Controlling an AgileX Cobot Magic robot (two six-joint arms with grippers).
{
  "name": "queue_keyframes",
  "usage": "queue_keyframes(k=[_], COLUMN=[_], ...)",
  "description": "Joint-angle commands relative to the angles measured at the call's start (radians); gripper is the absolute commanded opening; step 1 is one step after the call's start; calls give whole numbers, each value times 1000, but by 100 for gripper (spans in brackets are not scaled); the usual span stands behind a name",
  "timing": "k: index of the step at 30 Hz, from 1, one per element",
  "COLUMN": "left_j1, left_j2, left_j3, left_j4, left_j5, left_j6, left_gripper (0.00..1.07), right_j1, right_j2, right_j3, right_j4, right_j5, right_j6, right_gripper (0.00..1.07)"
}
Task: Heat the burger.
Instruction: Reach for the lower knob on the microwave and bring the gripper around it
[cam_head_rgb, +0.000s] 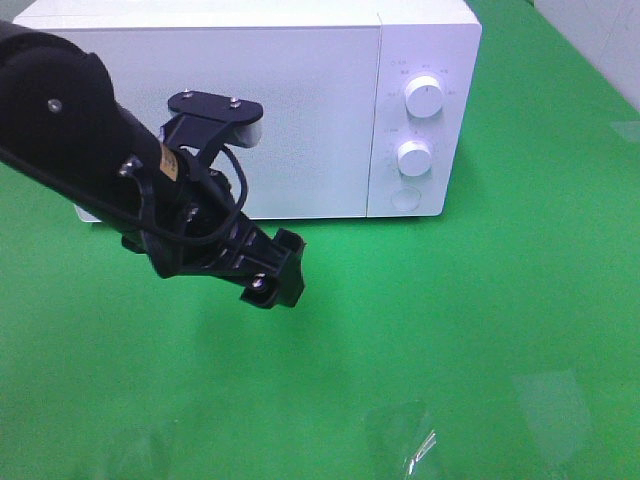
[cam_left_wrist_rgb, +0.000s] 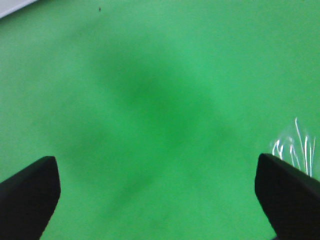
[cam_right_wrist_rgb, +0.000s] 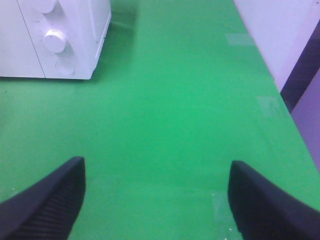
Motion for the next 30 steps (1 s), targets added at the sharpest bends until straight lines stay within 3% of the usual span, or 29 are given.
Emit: queue_keyframes(k=[1, 7, 11, 12, 16, 17, 18, 19, 20, 21, 23, 26, 30], left_j1=[-4, 42, 134, 193, 277, 354, 354, 418, 418, 480, 514, 638, 731], left_j2=[-43, -113, -168, -203, -254, -297, -297, -332, -332, -365, -382, -444, -512], left_j3=[3, 3, 3, 3, 3, 3, 3, 3, 3, 3, 3, 4, 35], left_j4=[14, 12, 12, 12, 12, 12, 12, 12, 12, 12, 12, 12, -35], left_j5=[133, 295, 383, 415, 455, 478, 478, 501, 501, 523, 537, 587, 590], left_j6=[4, 2, 6, 15, 38, 57, 57, 68, 68, 87, 96, 138, 138], left_gripper=[99, 99, 99, 99, 99, 99, 99, 99, 99, 99, 99, 99, 99], right_j1=[-5, -5, -5, -5, -5, -5, -5, -5, -5, -5, -5, -5, -5], right_j2=[-27, -27, -27, -27, -27, -27, -27, -27, -27, -27, -27, -27, -27], right_j3=[2, 2, 2, 2, 2, 2, 2, 2, 2, 2, 2, 2, 2], right_j4=[2, 2, 2, 2, 2, 2, 2, 2, 2, 2, 2, 2, 2], right_j5=[-7, -7, -7, -7, -7, -7, -7, -7, -7, -7, -7, -7, -7], right_j6=[8, 8, 8, 8, 8, 8, 8, 8, 8, 8, 8, 8, 8], right_gripper=[76, 76, 76, 76, 76, 76, 76, 76, 76, 76, 76, 76, 76])
